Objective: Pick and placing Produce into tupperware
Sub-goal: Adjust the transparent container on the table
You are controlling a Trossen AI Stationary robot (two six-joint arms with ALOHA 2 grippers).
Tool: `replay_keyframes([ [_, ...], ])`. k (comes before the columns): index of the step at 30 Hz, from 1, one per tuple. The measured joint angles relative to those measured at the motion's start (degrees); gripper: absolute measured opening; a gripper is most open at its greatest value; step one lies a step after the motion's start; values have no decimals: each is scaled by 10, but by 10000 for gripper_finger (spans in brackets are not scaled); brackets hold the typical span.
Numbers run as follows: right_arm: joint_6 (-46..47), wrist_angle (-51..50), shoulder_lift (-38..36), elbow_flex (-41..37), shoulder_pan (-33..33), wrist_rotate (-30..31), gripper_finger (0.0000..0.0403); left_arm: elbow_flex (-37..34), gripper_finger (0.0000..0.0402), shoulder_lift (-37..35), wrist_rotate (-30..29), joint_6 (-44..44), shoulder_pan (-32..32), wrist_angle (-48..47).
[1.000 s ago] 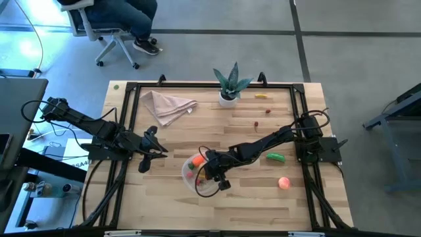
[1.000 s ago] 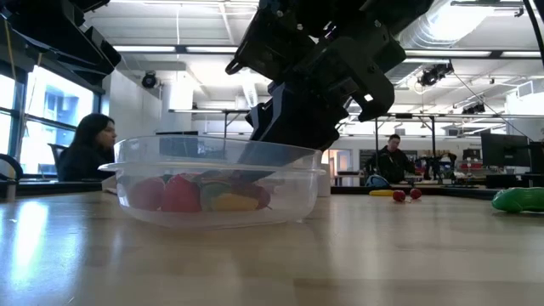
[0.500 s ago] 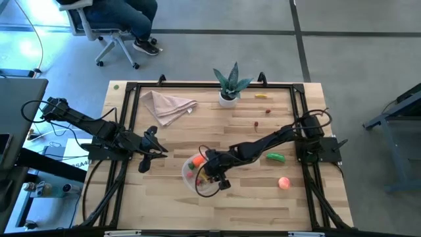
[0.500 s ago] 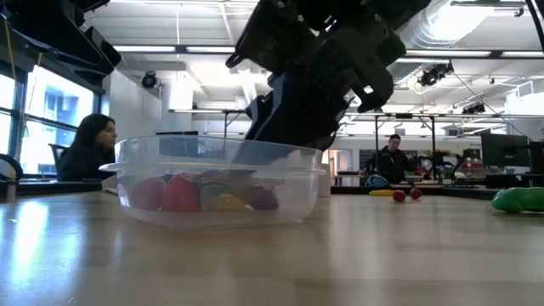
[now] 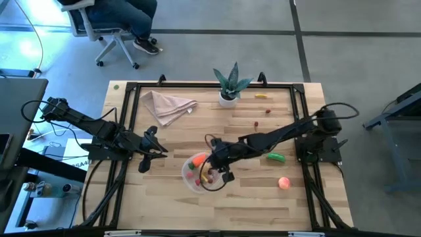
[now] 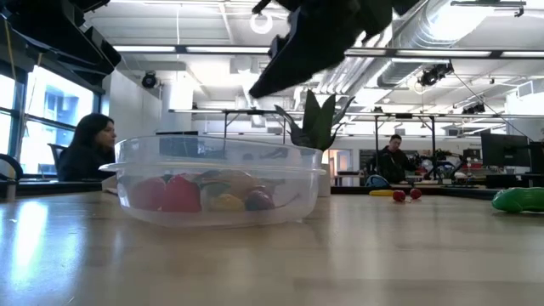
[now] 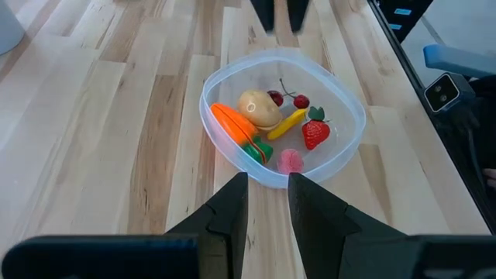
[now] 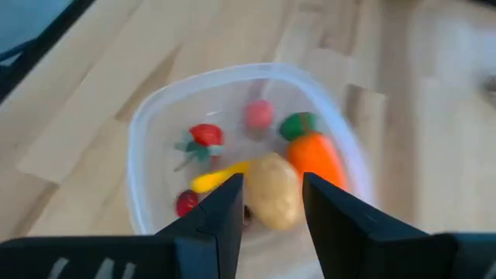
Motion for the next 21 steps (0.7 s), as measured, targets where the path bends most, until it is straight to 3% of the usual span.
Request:
replay_keyframes([
  [11, -16, -101, -150, -22, -21, 124, 126, 0, 83, 0, 0, 0, 0, 0],
  [21, 75, -83, -372, -211, -105, 159, 126, 0, 83, 0, 0, 0, 0, 0],
])
